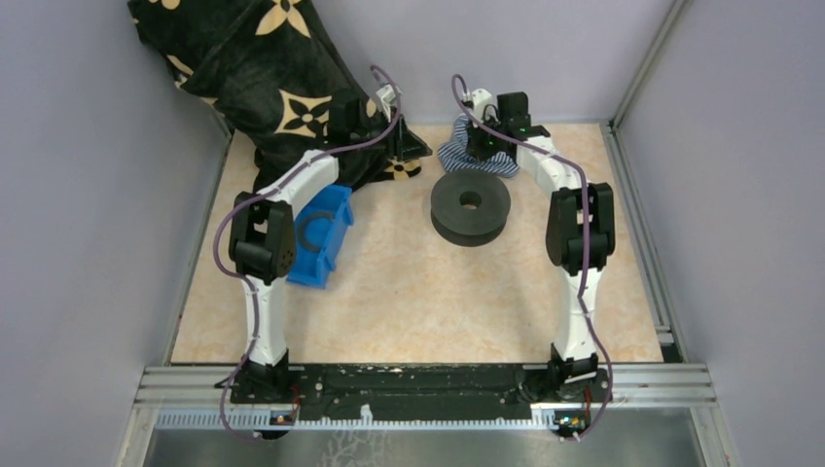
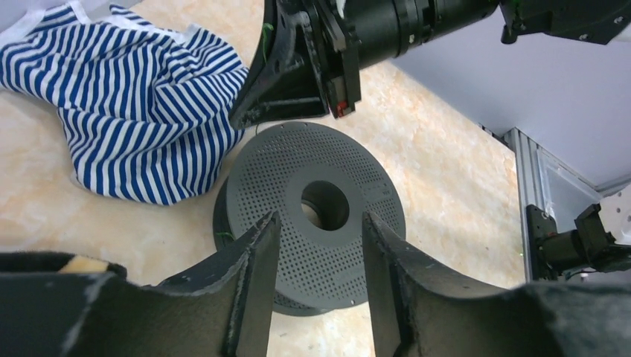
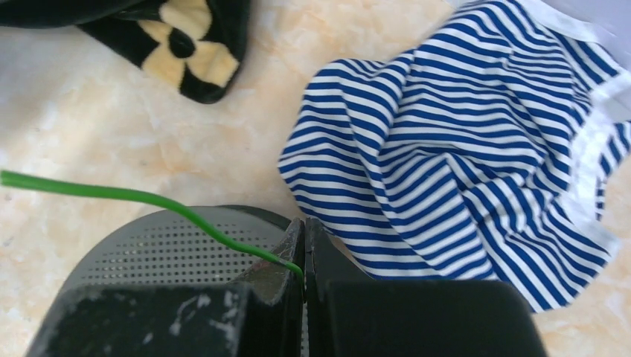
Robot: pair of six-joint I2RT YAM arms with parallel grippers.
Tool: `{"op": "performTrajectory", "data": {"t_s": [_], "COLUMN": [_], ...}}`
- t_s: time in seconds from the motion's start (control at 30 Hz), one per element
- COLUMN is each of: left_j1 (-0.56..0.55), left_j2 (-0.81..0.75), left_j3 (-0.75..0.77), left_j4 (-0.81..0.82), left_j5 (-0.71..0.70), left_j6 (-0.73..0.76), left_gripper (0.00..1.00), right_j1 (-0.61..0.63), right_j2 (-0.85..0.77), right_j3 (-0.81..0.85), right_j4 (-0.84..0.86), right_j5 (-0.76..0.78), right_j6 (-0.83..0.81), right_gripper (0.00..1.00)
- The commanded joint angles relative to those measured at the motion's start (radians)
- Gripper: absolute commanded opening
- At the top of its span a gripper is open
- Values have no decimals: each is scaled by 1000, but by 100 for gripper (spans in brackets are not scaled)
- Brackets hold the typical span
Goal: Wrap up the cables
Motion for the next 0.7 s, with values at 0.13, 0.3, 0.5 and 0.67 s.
{"op": "performTrajectory", "data": {"t_s": [0.13, 0.3, 0.5, 0.67], "left_j1": [8, -4, -8, -15], "left_j2": [86, 104, 148, 182], "left_j3": [125, 154, 214, 271], "left_j4": [18, 43, 73, 85], "left_j5": [29, -15, -62, -85], "left_j6": [7, -66, -139, -184], "left_gripper": [56, 57, 58, 58], "right_j1": [41, 51, 58, 60], "right_j2": [17, 18, 21, 18], "right_j3": [29, 18, 14, 4], "right_j4": [4, 6, -1, -4], "right_j5": [-109, -109, -118, -119], "right_j6": [14, 14, 12, 10], "right_gripper": [0, 0, 0, 0]}}
